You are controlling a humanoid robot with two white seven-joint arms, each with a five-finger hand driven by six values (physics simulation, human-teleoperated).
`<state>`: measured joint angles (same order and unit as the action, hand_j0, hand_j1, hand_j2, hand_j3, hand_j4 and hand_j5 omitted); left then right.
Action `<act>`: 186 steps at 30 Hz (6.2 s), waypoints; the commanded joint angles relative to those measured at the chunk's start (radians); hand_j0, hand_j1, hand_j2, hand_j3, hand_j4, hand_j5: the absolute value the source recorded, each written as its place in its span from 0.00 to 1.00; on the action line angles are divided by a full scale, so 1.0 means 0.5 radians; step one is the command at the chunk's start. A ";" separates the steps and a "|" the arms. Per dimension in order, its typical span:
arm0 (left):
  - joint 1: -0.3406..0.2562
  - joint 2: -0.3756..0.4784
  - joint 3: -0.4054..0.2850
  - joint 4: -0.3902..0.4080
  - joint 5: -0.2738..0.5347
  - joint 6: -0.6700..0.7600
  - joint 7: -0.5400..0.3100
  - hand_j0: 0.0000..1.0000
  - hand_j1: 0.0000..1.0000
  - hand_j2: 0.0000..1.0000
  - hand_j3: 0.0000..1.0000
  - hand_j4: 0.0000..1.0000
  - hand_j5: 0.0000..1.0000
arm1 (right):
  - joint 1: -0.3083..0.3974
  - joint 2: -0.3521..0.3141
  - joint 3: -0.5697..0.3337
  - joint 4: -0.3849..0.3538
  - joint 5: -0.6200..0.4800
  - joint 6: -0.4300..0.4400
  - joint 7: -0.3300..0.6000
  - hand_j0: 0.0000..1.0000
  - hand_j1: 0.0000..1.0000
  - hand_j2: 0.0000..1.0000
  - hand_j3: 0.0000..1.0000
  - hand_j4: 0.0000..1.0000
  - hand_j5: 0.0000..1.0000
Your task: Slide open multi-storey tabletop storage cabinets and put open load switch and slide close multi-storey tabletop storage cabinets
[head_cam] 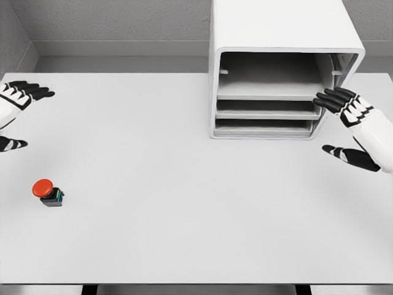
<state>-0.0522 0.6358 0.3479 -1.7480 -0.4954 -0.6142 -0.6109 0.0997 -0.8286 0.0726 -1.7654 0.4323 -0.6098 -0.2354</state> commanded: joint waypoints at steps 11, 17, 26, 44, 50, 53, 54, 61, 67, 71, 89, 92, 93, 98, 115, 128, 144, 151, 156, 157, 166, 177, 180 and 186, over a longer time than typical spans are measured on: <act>0.298 0.195 0.007 -0.026 -0.003 0.007 0.000 1.00 1.00 1.00 1.00 1.00 1.00 | -0.245 0.062 0.309 0.006 0.004 -0.002 0.008 0.86 0.86 0.86 0.86 0.86 0.86; 0.448 0.223 0.007 -0.035 0.000 0.007 0.000 1.00 1.00 1.00 1.00 1.00 1.00 | -0.337 0.160 0.373 0.036 0.037 -0.002 0.008 0.86 0.86 0.86 0.86 0.86 0.86; 0.577 0.226 -0.051 -0.054 0.012 0.007 0.000 1.00 1.00 1.00 1.00 1.00 1.00 | -0.552 0.221 0.563 0.196 0.053 -0.002 0.008 0.82 0.82 0.82 0.82 0.82 0.82; 0.626 0.219 -0.125 -0.097 0.018 0.007 0.000 1.00 1.00 1.00 1.00 1.00 1.00 | -0.847 0.261 0.867 0.417 0.083 -0.002 -0.002 0.81 0.81 0.81 0.81 0.81 0.81; 0.607 0.204 -0.180 -0.090 0.006 0.007 0.000 1.00 1.00 1.00 1.00 1.00 1.00 | -0.856 0.258 0.867 0.435 0.077 -0.002 0.001 0.82 0.82 0.82 0.82 0.82 0.82; 0.577 0.201 -0.211 -0.075 0.003 0.007 0.000 1.00 1.00 1.00 1.00 1.00 1.00 | -0.871 0.264 0.867 0.466 0.080 -0.002 0.001 0.82 0.82 0.82 0.82 0.82 0.82; 0.552 0.198 -0.245 -0.075 0.000 0.007 0.000 1.00 1.00 1.00 1.00 1.00 1.00 | -0.893 0.267 0.867 0.497 0.080 -0.002 0.001 0.82 0.82 0.82 0.82 0.82 0.82; 0.549 0.201 -0.251 -0.054 0.000 0.007 0.000 0.90 0.90 0.90 0.90 0.90 0.90 | -0.963 0.347 0.870 0.647 0.087 -0.002 0.017 0.79 0.79 0.79 0.79 0.79 0.79; 0.543 0.223 -0.245 0.035 -0.003 0.007 0.000 0.88 0.88 0.88 0.88 0.88 0.88 | -1.016 0.418 0.870 0.730 0.087 -0.002 0.121 0.79 0.79 0.79 0.79 0.79 0.79; 0.540 0.226 -0.242 0.032 0.000 0.007 0.000 0.79 0.79 0.79 0.79 0.79 0.79 | -1.019 0.467 0.879 0.730 0.090 -0.002 0.124 0.79 0.79 0.79 0.79 0.79 0.79; 0.537 0.226 -0.239 -0.005 0.037 0.007 0.000 0.61 0.61 0.61 0.61 0.61 0.61 | -1.200 0.534 0.975 1.040 0.087 -0.002 0.124 0.79 0.79 0.79 0.79 0.79 0.79; 0.534 0.226 -0.233 -0.017 0.092 0.007 0.000 0.61 0.61 0.61 0.61 0.61 0.61 | -1.227 0.556 0.975 1.101 0.087 -0.002 0.127 0.80 0.80 0.80 0.80 0.80 0.80; 0.534 0.226 -0.233 -0.020 0.092 0.007 0.000 0.59 0.59 0.59 0.59 0.59 0.59 | -1.227 0.556 0.975 1.101 0.087 -0.002 0.127 0.80 0.80 0.80 0.80 0.80 0.80; 0.534 0.223 -0.233 -0.023 0.122 0.007 0.000 0.49 0.49 0.49 0.49 0.49 0.49 | -1.221 0.562 0.984 1.095 0.090 -0.002 0.127 0.80 0.80 0.80 0.80 0.80 0.80; 0.439 0.210 -0.199 -0.060 0.196 0.007 0.000 0.39 0.39 0.39 0.39 0.39 0.39 | -1.172 0.378 0.978 0.911 0.136 -0.002 0.127 0.84 0.84 0.84 0.84 0.84 0.84; 0.362 0.170 -0.205 -0.072 0.248 0.007 0.000 0.39 0.39 0.39 0.39 0.39 0.39 | -1.083 0.292 0.965 0.800 0.160 -0.002 0.130 0.84 0.84 0.84 0.84 0.84 0.84; 0.298 0.140 -0.220 -0.078 0.264 0.007 0.000 0.39 0.39 0.39 0.39 0.39 0.39 | -0.997 0.145 0.962 0.641 0.145 -0.002 0.124 0.85 0.85 0.85 0.85 0.85 0.85; 0.298 0.124 -0.220 -0.097 0.264 0.007 0.000 0.39 0.39 0.39 0.39 0.39 0.39 | -0.942 0.080 0.953 0.540 0.136 -0.002 0.121 0.85 0.85 0.85 0.85 0.85 0.85; 0.298 0.124 -0.220 -0.097 0.261 0.007 0.000 0.39 0.39 0.39 0.39 0.39 0.39 | -0.908 0.037 0.953 0.475 0.133 -0.002 0.121 0.85 0.85 0.85 0.85 0.85 0.85; 0.298 0.124 -0.220 -0.097 0.261 0.007 0.000 0.39 0.39 0.39 0.39 0.39 0.39 | -0.887 0.019 0.947 0.463 0.126 -0.002 0.121 0.85 0.85 0.85 0.85 0.85 0.85; 0.298 0.109 -0.220 -0.103 0.261 0.007 0.000 0.39 0.39 0.39 0.39 0.39 0.39 | -0.792 -0.042 0.864 0.377 0.126 -0.002 0.115 0.85 0.85 0.85 0.85 0.85 0.85; 0.295 0.106 -0.220 -0.103 0.261 0.007 0.000 0.39 0.39 0.39 0.39 0.39 0.39 | -0.697 -0.085 0.824 0.270 0.129 -0.002 0.118 0.85 0.85 0.85 0.85 0.85 0.85; 0.295 0.106 -0.220 -0.103 0.261 0.007 0.000 0.39 0.39 0.39 0.39 0.39 0.39 | -0.555 -0.119 0.686 0.168 0.133 -0.002 0.118 0.85 0.85 0.85 0.85 0.85 0.85; 0.295 0.106 -0.220 -0.103 0.261 0.007 0.000 0.39 0.39 0.39 0.39 0.39 0.39 | -0.491 -0.171 0.662 0.086 0.130 -0.002 0.112 0.86 0.86 0.86 0.86 0.86 0.86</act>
<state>0.0951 0.6880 0.2378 -1.7991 -0.3722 -0.6141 -0.6114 -0.1320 -0.9017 0.4111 -1.7028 0.5045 -0.6100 -0.1771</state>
